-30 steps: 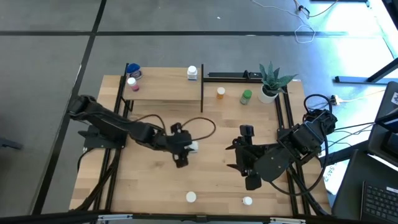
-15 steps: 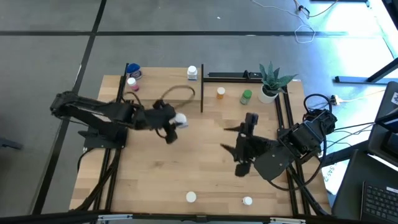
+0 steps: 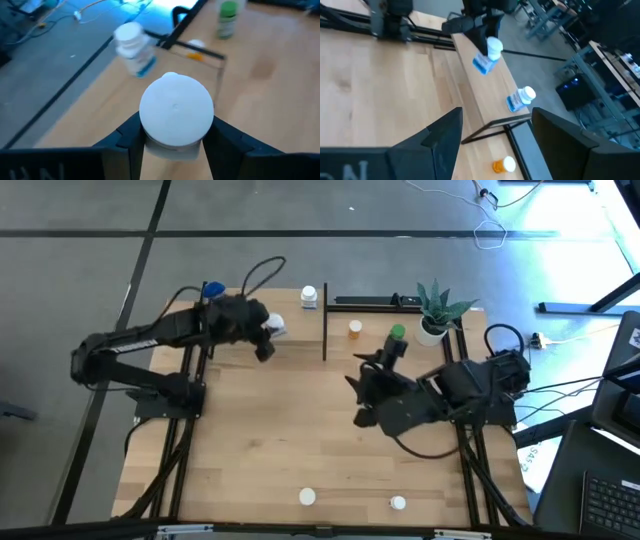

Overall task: Pick and place medicine bottles onto shelf by color
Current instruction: Put the white pill bottle on the shelf

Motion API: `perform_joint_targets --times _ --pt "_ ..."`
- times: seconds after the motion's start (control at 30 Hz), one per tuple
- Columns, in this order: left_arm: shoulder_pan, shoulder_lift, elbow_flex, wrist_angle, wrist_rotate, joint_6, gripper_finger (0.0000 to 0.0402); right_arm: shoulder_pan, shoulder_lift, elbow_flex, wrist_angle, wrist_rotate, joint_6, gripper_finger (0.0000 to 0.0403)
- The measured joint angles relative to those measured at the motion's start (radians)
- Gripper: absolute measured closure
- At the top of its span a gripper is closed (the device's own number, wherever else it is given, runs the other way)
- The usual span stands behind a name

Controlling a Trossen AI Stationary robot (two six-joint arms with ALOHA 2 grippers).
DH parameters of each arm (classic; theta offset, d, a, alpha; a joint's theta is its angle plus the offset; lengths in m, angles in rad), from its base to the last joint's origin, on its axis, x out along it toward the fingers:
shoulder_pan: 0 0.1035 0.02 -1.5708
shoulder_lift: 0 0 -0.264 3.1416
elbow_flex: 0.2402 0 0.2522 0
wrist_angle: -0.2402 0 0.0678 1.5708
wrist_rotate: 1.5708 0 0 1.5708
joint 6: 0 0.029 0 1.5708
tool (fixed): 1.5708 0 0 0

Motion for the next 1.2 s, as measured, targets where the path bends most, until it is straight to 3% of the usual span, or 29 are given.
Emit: perform_joint_targets --times 0.27,0.47,0.7,1.0,1.2 --pt "0.244 0.01 0.0 -0.001 0.193 0.113 0.025 -0.061 0.0 -0.011 0.005 0.0 0.023 0.0163" --pt "0.335 0.01 0.0 -0.068 0.322 0.192 0.025 -0.089 0.0 -0.011 0.005 -0.001 0.031 0.0163" --pt "0.355 0.01 0.0 -0.191 0.321 0.215 0.025 -0.102 0.0 -0.011 0.011 -0.006 0.027 0.0163" --pt "0.357 0.028 0.0 -0.051 0.331 0.267 0.025 -0.154 0.0 -0.011 0.011 -0.001 0.023 0.0163" --pt "0.406 0.074 0.0 -0.067 0.345 0.355 0.025 -0.194 0.0 -0.011 0.011 0.0 0.023 0.0163"
